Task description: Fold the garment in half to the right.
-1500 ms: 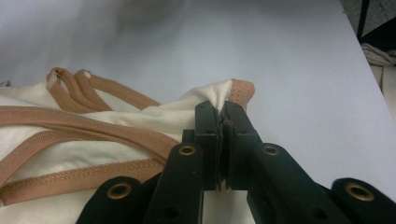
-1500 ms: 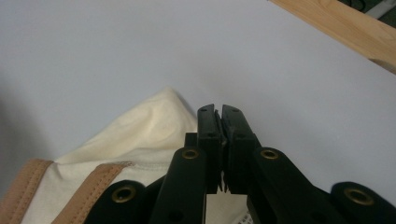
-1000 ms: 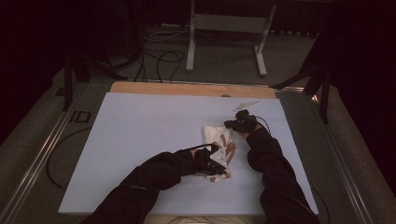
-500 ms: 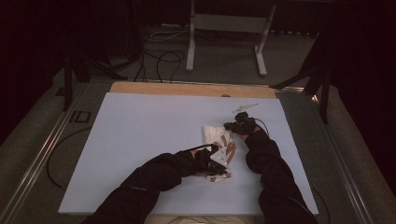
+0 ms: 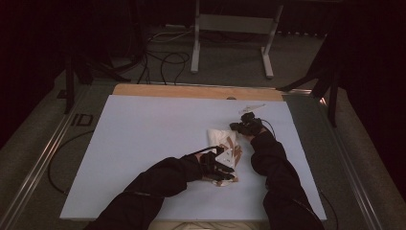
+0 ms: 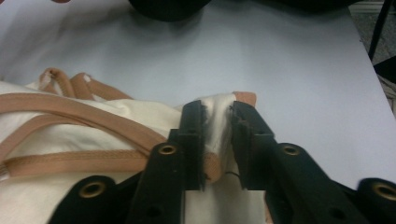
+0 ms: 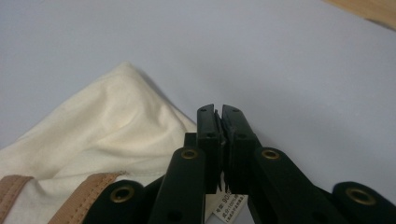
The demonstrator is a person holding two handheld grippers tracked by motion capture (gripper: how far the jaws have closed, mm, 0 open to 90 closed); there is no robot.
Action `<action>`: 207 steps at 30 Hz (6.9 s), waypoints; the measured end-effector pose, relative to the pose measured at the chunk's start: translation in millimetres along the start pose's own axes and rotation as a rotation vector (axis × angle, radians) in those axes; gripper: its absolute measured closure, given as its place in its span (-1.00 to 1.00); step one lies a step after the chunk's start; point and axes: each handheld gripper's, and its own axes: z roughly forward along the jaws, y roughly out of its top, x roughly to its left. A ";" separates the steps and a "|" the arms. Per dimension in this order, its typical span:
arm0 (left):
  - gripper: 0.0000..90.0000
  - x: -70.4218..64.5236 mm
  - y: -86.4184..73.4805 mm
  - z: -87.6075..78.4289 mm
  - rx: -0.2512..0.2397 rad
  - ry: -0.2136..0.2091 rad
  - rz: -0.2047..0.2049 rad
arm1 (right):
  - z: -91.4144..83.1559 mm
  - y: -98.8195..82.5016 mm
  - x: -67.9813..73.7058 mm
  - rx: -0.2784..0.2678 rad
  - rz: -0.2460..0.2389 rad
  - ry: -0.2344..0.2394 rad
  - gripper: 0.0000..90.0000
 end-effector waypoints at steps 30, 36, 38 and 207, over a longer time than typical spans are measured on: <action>-0.52 -2.8 -6.8 -19.6 -0.066 0.047 -0.098 | -1.4 7.6 9.6 0.010 0.034 0.032 -0.15; -0.75 -0.8 -16.4 -30.5 -0.093 0.033 -0.118 | -8.5 14.6 19.7 -0.026 0.040 0.070 -0.42; -0.87 -0.6 -19.5 -32.8 -0.094 0.032 -0.133 | -9.2 16.6 23.5 -0.026 0.027 0.081 -0.53; -0.99 -66.9 -198.3 -147.3 -0.306 0.421 -0.468 | -18.9 -33.8 -19.0 0.034 0.087 -0.119 0.86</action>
